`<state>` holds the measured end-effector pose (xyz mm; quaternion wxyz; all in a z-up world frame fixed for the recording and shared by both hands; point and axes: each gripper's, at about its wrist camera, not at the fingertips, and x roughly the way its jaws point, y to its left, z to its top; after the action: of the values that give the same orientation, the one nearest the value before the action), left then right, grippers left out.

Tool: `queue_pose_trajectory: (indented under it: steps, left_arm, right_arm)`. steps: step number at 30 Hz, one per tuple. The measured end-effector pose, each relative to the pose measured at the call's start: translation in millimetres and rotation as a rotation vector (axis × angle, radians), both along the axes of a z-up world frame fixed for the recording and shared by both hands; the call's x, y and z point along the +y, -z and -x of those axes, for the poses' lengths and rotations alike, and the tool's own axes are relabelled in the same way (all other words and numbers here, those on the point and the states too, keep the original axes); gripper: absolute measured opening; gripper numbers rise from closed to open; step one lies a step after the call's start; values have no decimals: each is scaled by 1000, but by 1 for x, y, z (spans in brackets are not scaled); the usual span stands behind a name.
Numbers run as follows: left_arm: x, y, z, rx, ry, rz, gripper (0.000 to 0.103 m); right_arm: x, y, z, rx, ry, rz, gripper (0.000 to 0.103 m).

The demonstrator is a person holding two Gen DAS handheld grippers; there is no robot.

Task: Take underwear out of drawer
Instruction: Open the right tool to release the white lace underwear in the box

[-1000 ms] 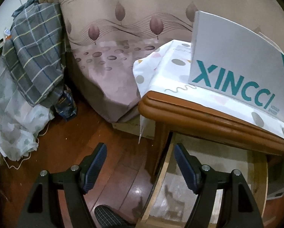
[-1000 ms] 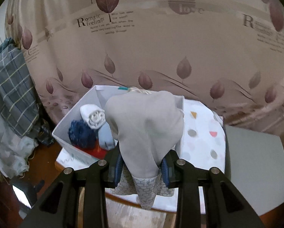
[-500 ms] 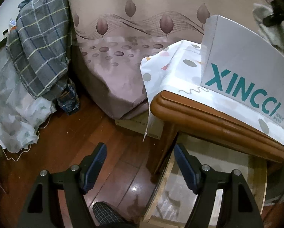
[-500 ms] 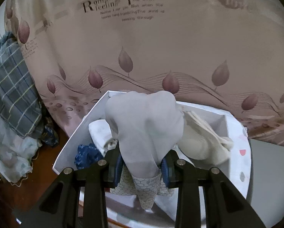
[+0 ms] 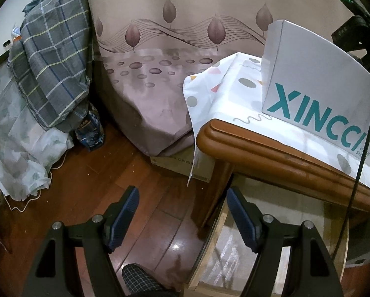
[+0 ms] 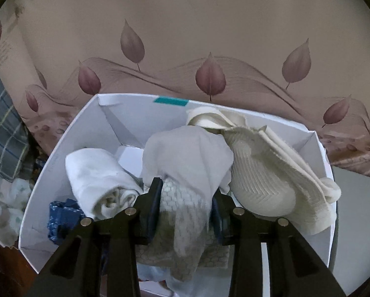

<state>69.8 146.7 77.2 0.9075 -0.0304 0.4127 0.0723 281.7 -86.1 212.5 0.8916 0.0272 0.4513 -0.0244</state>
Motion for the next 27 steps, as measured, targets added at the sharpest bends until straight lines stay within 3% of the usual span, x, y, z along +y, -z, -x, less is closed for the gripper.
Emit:
queue_pose_trajectory:
  steps: [3, 7, 14, 16, 22, 27]
  left_arm:
    - [-1, 0, -1, -2, 1, -1, 75]
    - [-3, -1, 0, -4, 6, -4, 75]
    - [-8, 2, -1, 1, 12, -18, 75]
    - [-11, 4, -1, 3, 19, -31, 75]
    - [-24, 8, 3, 8, 66, -36, 75]
    - [-36, 6, 15, -5, 106, -41, 75]
  right_arm:
    - [0, 0, -1, 16, -1, 4, 39]
    - [-1, -3, 4, -4, 19, 30, 68]
    - [-1, -30, 34, -123, 7, 66, 79]
    - [-5, -46, 53, -176, 0, 43, 88]
    - [-10, -85, 128, -298, -27, 46, 98]
    - [-19, -71, 207, -351, -25, 42, 102]
